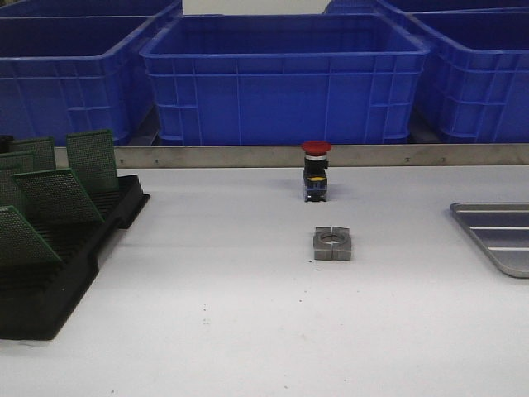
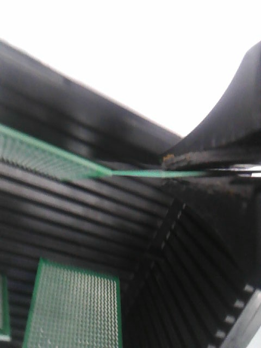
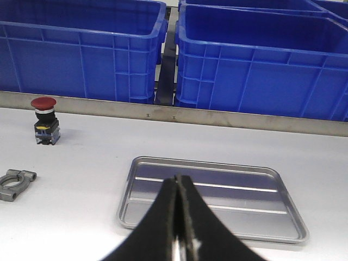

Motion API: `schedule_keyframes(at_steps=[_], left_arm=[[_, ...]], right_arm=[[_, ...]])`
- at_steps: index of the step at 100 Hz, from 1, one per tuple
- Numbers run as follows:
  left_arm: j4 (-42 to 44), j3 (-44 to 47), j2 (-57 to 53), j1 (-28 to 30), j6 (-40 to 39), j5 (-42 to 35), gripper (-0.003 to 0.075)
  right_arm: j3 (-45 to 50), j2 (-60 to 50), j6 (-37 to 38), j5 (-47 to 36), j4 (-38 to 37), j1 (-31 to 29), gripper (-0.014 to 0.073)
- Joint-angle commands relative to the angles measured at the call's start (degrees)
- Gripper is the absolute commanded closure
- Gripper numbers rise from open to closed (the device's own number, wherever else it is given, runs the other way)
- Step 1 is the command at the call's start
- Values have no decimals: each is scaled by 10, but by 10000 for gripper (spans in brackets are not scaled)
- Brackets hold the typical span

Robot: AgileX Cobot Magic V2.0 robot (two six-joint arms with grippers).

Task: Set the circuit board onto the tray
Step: 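Grasp a green perforated board in the rack with the left gripper, then lift the green board out of the rack toward the table center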

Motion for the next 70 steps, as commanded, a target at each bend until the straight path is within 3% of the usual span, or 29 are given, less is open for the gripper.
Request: schedule_keyframes(at_steps=[1,19,30,59,70], left_arm=[[-13,-40,-26,-4,-6,70,737],[-19,-91,-49,-4,-6,216,737],[-56,-111,-61,-4,-6,260,737],[-351,-113,-51,-6,-1,254,737],[-437,-112,-33,-35,-1,251,737]], right_arm=[[1,-12,-2,-42,-8,-1,653],[1,-12,-2,-42,-8,-1,653],[1,-12,-2,-42,-8,-1,653],[1,-12,-2,-42,-8,-1,653],[1,-12,-2,-42,-8,-1,653]])
